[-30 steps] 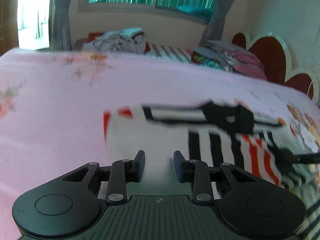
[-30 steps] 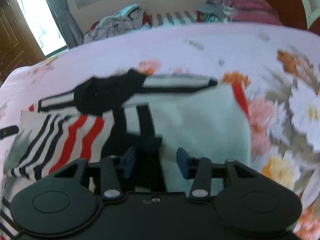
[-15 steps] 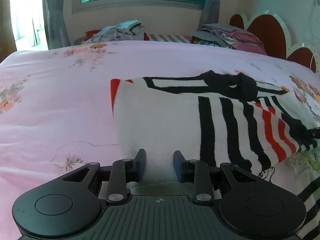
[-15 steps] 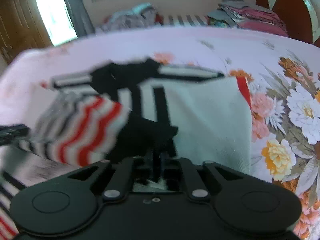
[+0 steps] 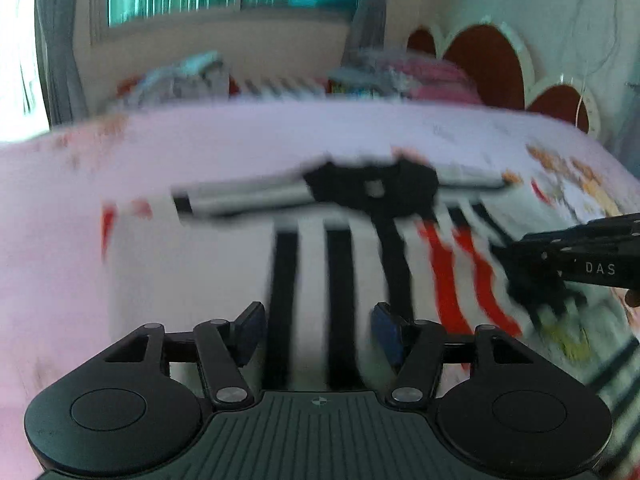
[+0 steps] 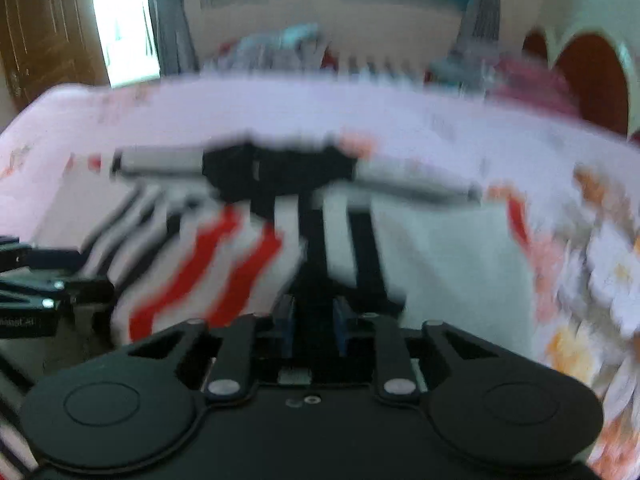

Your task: Fold small clothes

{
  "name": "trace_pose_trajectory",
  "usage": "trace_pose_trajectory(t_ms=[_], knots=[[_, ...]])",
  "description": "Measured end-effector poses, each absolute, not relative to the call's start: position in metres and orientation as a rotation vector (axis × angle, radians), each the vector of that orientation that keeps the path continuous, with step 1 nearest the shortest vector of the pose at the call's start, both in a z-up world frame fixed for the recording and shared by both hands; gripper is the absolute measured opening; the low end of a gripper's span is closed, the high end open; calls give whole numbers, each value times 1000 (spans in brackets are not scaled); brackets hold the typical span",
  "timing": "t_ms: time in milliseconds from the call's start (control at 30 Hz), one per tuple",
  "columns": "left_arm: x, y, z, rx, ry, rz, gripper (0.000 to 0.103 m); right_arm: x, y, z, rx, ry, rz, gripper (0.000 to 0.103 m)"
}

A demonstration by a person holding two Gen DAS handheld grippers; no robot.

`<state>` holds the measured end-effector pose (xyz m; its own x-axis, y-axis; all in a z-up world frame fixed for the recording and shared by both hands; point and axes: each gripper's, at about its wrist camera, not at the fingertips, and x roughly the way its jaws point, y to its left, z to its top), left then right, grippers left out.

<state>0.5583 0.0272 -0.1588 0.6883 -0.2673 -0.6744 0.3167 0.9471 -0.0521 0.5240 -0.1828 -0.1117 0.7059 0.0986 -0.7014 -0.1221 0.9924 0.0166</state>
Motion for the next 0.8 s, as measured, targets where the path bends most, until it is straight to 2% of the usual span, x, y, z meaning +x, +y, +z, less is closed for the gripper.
trace_pose_trajectory(t_ms=[100,200,267,433,500,633,800], knots=[[602,46,-155,51,748,-239,60,556,-155,-114,-20,786,203,16],[641,78,-171,52,800,-119,60,588,-145,-138,-72,891,169,16],[654,106,-176,-77,808,-134,59,593,-154,-139,-45,874,141,16],[635,96,-152,-65,729,-131,60,586,-137,-118,-22,804,147,24],[626,72,-149,-10,709,-167,60,592,-121,-123,-19,811,187,22],[614,45,-164,6,787,-237,60,596,-101,-137,-33,850,209,21],[591,69,-175,85,765,-161,60,574,-133,-140,-117,819,112,20]])
